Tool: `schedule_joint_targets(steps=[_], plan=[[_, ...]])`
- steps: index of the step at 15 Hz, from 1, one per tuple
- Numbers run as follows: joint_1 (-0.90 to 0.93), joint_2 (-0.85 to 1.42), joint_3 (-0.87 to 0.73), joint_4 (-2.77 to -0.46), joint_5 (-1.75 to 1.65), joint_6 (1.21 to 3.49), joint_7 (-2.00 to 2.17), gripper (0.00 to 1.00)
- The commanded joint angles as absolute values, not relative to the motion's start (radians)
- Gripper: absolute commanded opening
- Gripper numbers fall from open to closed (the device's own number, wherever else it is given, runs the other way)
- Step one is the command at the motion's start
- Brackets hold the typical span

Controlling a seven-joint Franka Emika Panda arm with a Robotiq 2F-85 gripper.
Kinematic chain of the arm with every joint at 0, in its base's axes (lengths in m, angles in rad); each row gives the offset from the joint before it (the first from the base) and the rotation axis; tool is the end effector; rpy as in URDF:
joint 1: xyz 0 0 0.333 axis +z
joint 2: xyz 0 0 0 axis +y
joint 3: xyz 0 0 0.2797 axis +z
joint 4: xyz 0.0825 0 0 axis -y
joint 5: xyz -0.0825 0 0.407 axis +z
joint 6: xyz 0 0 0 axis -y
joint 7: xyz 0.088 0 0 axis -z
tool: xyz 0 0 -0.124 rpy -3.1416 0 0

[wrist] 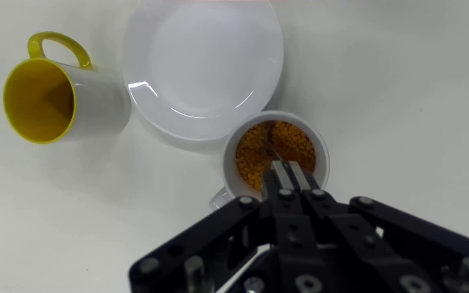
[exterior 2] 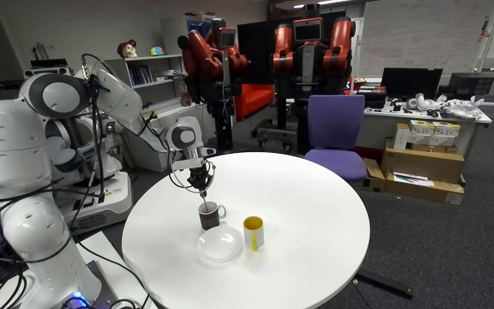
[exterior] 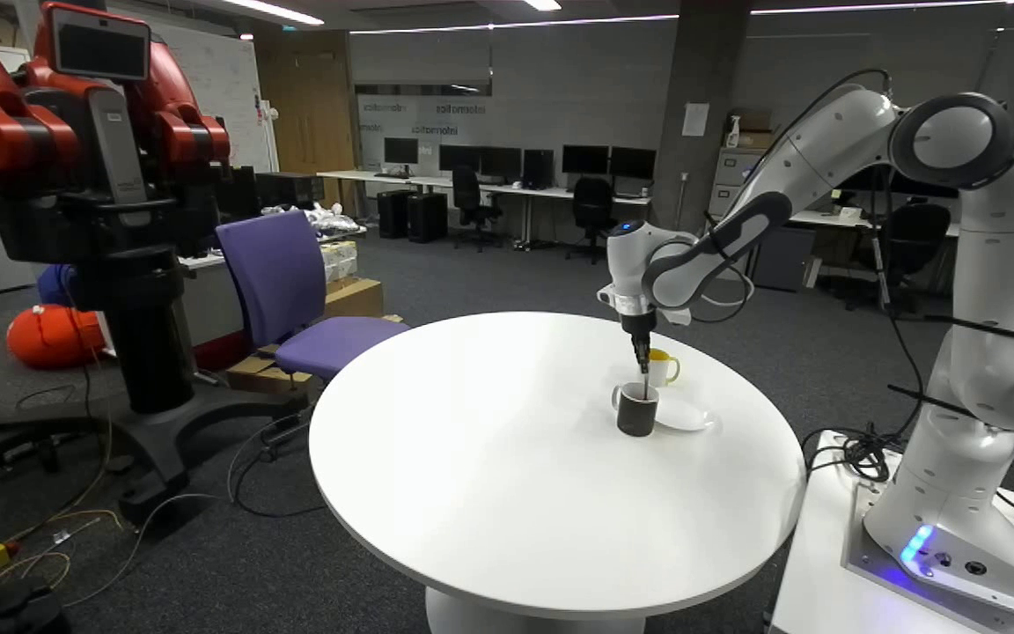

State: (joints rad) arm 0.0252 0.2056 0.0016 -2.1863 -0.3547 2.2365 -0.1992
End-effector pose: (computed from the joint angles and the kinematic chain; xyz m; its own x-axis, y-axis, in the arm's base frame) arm 0.5455 -0.0004 0.2140 0.8796 0.4196 -0.2241 0.4624 -0.8648 0.1959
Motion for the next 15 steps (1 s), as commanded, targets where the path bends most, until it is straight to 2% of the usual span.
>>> schedule_joint_targets(steps=[1, 15], plan=[[0.013, 0.202, -0.011, -2.180, -0.370, 2.229, -0.204, 0.00], [0.021, 0.194, 0.022, -2.174, -0.317, 2.231, -0.240, 0.00]])
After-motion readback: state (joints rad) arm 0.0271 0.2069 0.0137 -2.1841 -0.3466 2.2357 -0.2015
